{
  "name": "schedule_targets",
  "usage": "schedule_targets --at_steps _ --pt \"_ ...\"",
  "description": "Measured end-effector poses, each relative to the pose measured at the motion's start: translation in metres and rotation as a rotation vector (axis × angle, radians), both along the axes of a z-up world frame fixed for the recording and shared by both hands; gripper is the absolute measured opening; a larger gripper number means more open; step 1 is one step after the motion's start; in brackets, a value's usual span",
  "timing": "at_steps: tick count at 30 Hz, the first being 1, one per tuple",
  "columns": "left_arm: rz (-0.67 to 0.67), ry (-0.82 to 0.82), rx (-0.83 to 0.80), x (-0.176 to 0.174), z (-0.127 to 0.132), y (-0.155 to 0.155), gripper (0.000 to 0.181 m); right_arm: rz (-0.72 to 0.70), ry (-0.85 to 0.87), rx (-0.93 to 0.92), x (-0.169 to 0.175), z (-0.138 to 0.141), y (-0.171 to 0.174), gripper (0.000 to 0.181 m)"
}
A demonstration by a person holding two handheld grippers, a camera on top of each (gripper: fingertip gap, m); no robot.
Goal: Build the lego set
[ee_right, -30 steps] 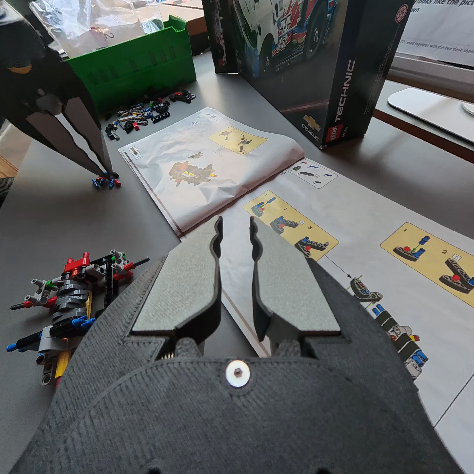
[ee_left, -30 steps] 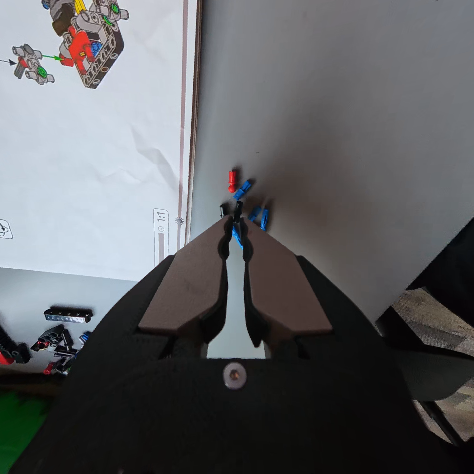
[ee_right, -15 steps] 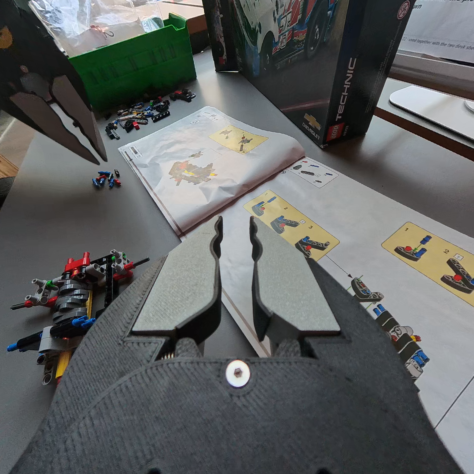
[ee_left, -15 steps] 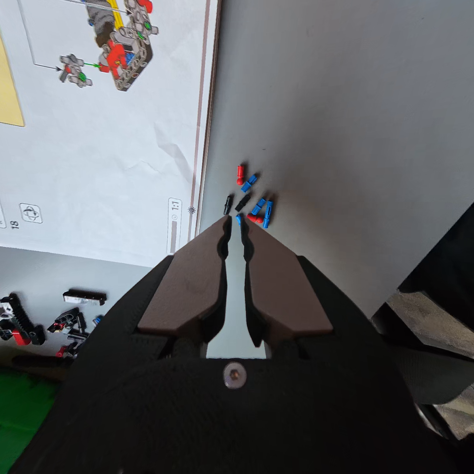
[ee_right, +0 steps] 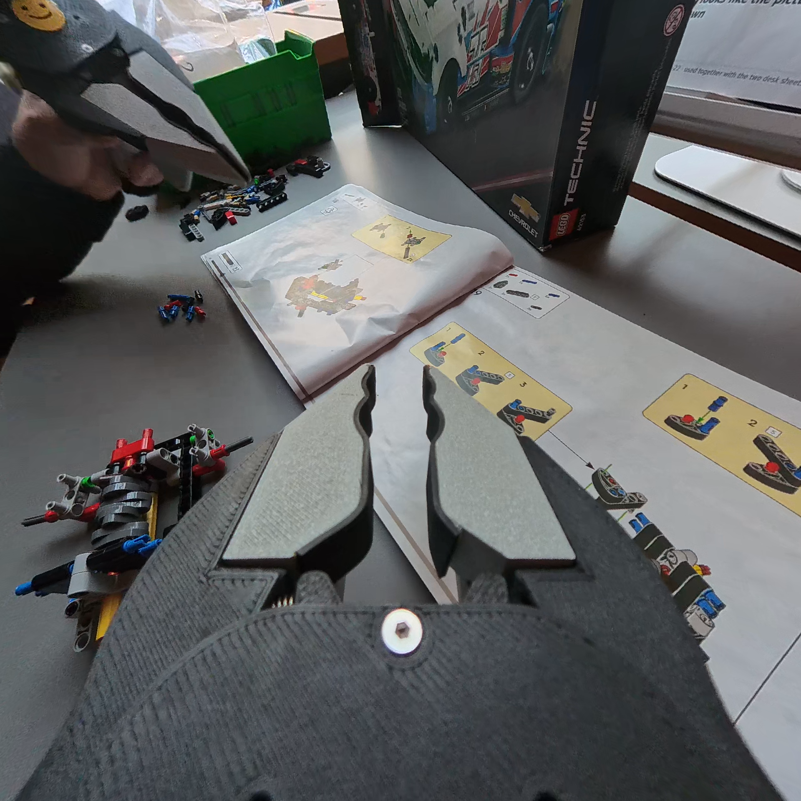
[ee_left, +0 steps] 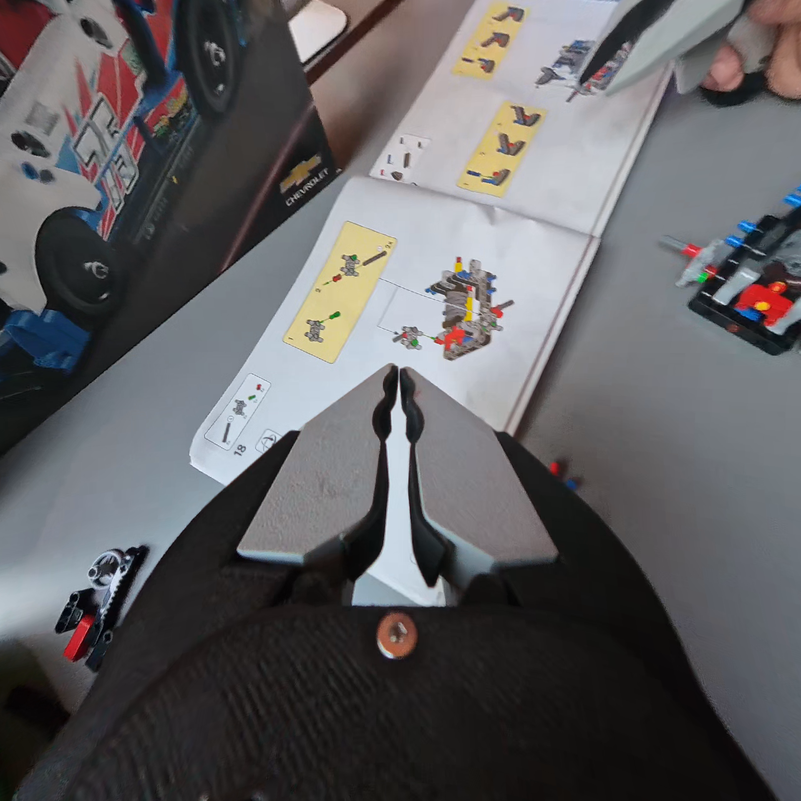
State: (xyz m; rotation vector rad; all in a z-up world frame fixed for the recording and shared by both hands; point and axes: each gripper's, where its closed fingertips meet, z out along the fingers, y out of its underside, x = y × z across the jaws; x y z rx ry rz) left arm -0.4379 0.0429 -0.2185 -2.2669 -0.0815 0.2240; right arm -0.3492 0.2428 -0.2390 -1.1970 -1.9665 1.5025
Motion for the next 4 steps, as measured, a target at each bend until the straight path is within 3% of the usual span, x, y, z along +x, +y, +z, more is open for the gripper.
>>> schedule_targets --at_steps 4 --pt "0.047 -0.039 0.139 -0.021 -0.008 0.003 0.000 -0.003 -0.001 -0.004 0.000 0.000 0.001 0.019"
